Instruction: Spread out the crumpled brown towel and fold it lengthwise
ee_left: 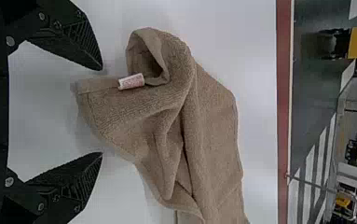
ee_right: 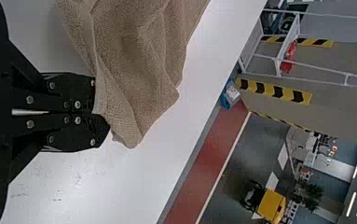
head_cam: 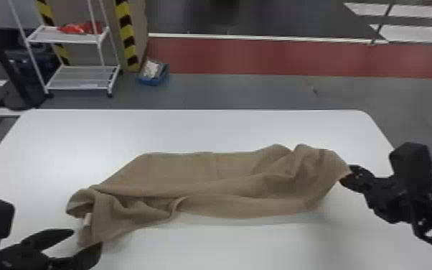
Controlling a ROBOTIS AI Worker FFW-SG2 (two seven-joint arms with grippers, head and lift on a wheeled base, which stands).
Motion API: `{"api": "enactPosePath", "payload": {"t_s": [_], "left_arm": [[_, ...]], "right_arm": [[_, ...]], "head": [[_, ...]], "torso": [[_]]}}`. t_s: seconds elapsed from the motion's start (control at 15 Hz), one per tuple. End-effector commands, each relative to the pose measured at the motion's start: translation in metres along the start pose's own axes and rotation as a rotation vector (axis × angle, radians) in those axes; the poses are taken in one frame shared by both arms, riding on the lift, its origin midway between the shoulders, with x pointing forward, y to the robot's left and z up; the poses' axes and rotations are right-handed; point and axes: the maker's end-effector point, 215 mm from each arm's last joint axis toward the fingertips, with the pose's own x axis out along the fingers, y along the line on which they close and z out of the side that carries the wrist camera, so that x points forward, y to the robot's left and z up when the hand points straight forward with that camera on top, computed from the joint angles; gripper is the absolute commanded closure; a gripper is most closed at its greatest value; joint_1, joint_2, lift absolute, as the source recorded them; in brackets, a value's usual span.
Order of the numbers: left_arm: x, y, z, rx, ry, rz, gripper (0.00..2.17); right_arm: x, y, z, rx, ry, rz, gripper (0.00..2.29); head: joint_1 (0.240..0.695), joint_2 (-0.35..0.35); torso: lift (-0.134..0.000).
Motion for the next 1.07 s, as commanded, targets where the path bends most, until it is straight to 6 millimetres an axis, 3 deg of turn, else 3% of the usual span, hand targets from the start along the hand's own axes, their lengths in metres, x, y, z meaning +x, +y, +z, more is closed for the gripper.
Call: {"api": "enactPosePath", "payload": {"t_s": [0.0, 0.27, 0.6, 1.0], "left_arm": [[0.007, -0.005, 0.012, 0.042, -0.044, -0.01, 0.27], [0.017, -0.011, 0.004, 0.07, -0.016, -0.012, 0.27], [0.016, -0.009, -0.005, 0.065, -0.001, -0.001, 0.27], [0.024, -0.026, -0.011, 0.061, 0.006, -0.019, 0.28]], "right_arm": [[-0.001, 0.0, 0.001, 0.005, 0.002, -0.002, 1.47], [-0.005, -0.003, -0.001, 0.009, 0.005, -0.01, 1.47], [-0.005, -0.002, -0.002, 0.013, 0.007, -0.007, 1.47], [-0.005, -0.003, -0.003, 0.015, 0.007, -0.01, 1.47]], "head": [[0.695, -0.061], [0.695, -0.08], [0.695, -0.087], [0.695, -0.102]], "torso": [[-0.124], [-0.124], [-0.124], [-0.124]]}}
